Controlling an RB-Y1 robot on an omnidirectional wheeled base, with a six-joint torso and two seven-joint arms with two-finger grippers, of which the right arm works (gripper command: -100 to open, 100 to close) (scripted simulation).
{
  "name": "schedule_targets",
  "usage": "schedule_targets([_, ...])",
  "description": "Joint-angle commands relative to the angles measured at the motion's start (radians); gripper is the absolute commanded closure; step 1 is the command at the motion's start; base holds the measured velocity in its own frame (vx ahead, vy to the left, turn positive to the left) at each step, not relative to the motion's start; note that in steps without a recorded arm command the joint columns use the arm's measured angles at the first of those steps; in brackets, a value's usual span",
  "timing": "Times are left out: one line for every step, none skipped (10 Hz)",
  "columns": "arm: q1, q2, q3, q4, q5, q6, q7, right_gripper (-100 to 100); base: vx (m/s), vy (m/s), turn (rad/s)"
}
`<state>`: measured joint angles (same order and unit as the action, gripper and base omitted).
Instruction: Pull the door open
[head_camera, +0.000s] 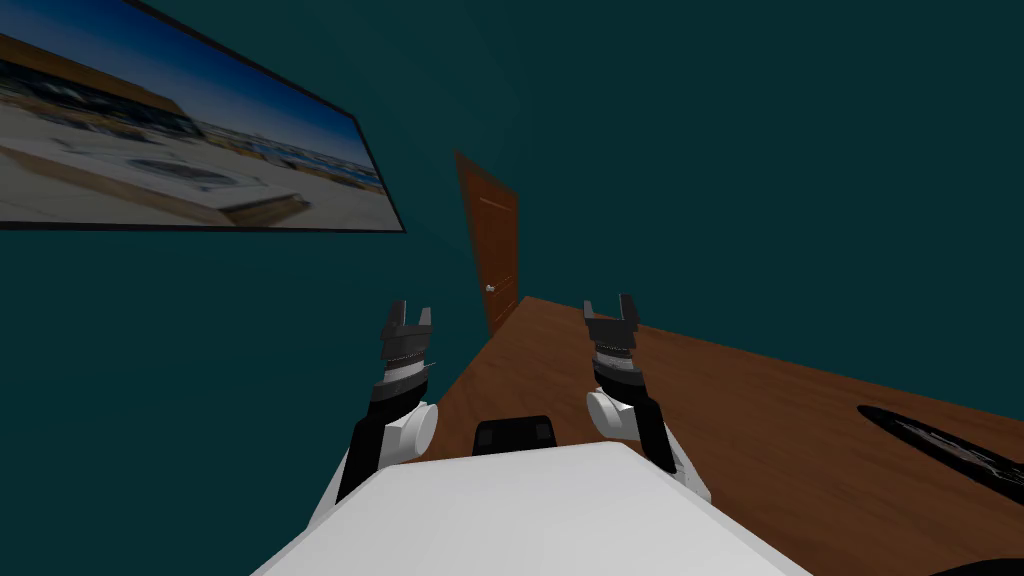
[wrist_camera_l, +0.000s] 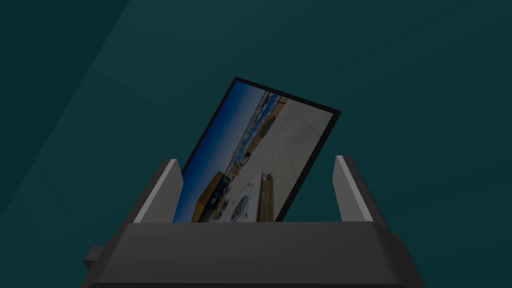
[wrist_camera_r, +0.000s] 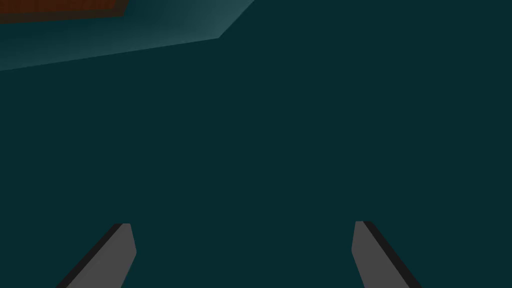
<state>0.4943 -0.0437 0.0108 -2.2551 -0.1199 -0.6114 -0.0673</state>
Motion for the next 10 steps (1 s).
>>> schedule_targets([-0.007, -0.008, -0.007, 0.029, 0.021, -0.008, 0.024, -100, 0.064, 0.013, 0.097])
schedule_targets([-0.011, -0.011, -0.01, 0.044, 0.031, -0.012, 0.036, -100, 0.122, 0.009, 0.14])
schedule_targets([-0.015, -0.014, -0.014, 0.059, 0.042, -0.015, 0.048, -100, 0.146, 0.005, 0.103])
schedule_targets([-0.02, -0.018, -0.018, 0.076, 0.054, -0.02, 0.062, -100, 0.141, -0.011, 0.093])
schedule_targets([-0.025, -0.022, -0.023, 0.098, 0.069, -0.026, 0.08, -100, 0.134, -0.026, 0.119])
schedule_targets([-0.031, -0.025, -0.028, 0.119, 0.084, -0.031, 0.097, -100, 0.132, -0.016, 0.129])
schedule_targets([-0.037, -0.029, -0.034, 0.143, 0.101, -0.038, 0.116, -100, 0.145, -0.006, 0.117])
schedule_targets([-0.04, -0.031, -0.037, 0.156, 0.111, -0.041, 0.127, -100, 0.117, -0.003, 0.12])
schedule_targets([-0.044, -0.033, -0.041, 0.17, 0.12, -0.045, 0.138, -100, 0.103, -0.003, 0.073])
schedule_targets([-0.051, -0.036, -0.047, 0.197, 0.139, -0.052, 0.16, -100, 0.111, -0.015, 0.112])
